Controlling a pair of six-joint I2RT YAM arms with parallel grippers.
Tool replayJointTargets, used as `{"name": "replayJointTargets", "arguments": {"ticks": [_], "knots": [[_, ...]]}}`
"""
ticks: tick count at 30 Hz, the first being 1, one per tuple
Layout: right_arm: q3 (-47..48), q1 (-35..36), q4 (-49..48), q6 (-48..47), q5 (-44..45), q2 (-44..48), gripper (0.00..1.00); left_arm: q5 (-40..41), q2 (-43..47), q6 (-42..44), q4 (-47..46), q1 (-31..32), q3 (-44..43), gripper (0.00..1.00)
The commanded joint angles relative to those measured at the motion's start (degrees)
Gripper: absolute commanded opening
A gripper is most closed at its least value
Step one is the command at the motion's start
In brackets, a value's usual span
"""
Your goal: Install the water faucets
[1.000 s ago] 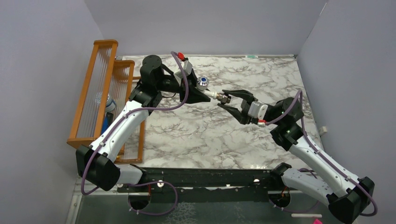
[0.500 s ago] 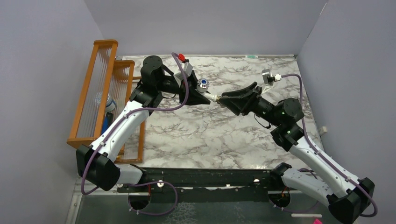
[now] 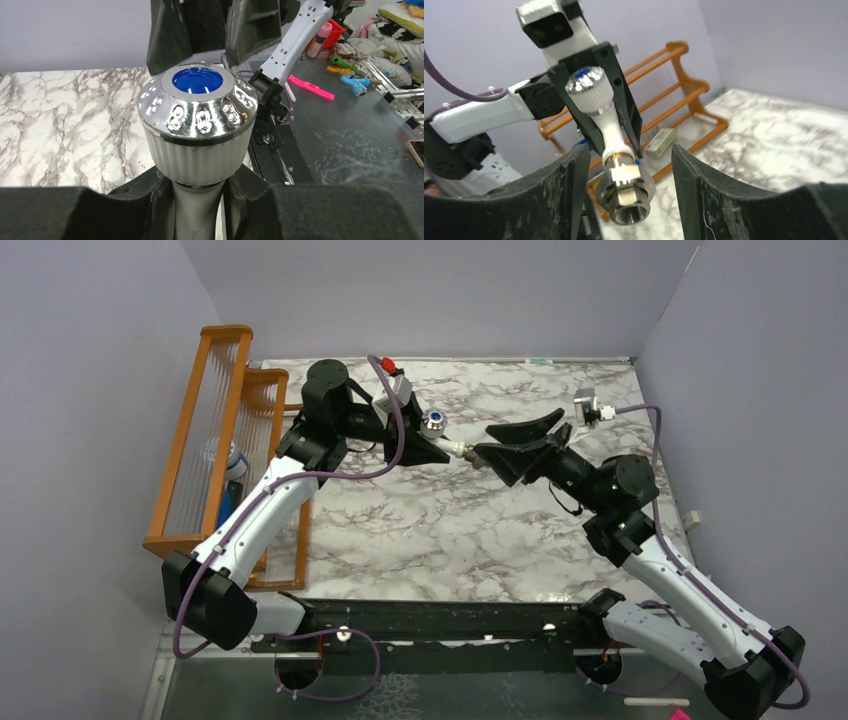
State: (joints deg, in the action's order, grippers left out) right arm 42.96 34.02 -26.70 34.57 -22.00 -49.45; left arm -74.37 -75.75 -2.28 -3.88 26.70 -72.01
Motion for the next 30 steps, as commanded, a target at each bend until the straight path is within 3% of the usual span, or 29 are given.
{"name": "replayJointTargets", "arguments": {"ticks": [1, 8, 14, 18, 26, 30], "knots": [[4.69, -0.31, -1.14, -15.37, 2.11, 1.82, 0.66, 0.10, 2.08, -0.27, -4.44, 0.02, -1.91, 0.00], [5.65, -0.33, -2.33, -33.40, -6.17, 1.58, 0.66, 0.49, 2.38, -0.50, -4.00, 0.02, -1.82, 0.00], [7.27, -0.31, 5.26, -56.29, -19.44, 1.34, 0.65, 0.24, 1.87, -0.91, -4.12, 0.02, -1.91, 0.00], [8.72, -0.28, 11.24, -66.56, -23.19, 0.46, 0.64, 0.01, 2.08, -1.00, -4.40, 0.02, -1.76, 0.00], [4.74, -0.28, 9.35, -75.48, -26.49, -0.26, 0.61, -0.34, 2.45, -1.08, -4.26, 0.02, -1.64, 0.00], [3.10, -0.33, 10.97, -78.94, -24.07, -0.84, 0.59, -0.62, 2.44, -1.97, -5.46, 0.02, -1.41, 0.00]]}}
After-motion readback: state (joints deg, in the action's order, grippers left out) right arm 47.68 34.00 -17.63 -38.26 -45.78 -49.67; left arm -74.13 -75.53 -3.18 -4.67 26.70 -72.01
